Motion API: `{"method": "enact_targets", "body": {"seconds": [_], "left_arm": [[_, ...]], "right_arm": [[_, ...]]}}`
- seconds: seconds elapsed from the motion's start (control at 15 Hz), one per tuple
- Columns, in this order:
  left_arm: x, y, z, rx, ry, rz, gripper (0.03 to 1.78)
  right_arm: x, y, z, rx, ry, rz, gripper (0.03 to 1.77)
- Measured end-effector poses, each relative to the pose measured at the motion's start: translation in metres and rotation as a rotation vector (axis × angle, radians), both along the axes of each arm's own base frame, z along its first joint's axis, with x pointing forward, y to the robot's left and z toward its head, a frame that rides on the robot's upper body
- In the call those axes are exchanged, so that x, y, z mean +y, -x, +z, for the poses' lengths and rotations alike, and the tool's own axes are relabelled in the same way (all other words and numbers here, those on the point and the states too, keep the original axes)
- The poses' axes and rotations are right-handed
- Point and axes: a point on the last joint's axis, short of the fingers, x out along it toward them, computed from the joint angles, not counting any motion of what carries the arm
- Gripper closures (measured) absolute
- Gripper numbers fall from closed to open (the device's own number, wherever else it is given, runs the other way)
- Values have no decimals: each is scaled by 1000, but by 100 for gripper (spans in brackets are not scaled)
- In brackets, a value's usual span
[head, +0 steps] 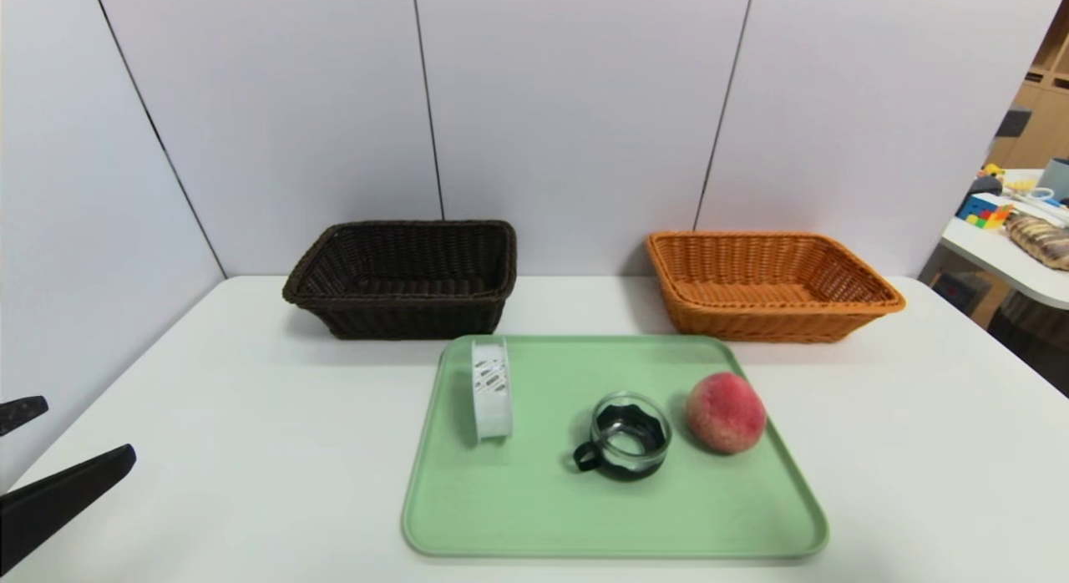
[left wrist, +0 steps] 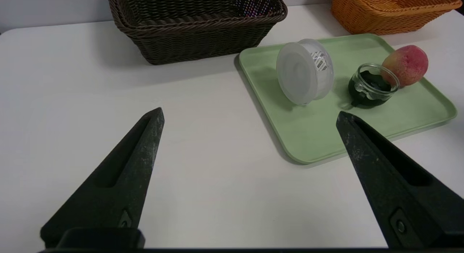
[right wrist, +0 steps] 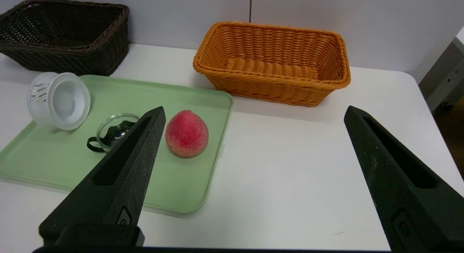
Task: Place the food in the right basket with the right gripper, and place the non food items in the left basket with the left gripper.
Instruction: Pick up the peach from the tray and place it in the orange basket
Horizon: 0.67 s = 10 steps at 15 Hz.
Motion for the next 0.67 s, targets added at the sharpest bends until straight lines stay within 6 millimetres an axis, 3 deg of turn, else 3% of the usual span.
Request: {"method": "enact_targets", "body": {"seconds": [0.67], "left_arm": [[-2,-18,-19,132,-59,-41,12]], "right_arm": [[10,-33,-12,98,8,115,10]]}}
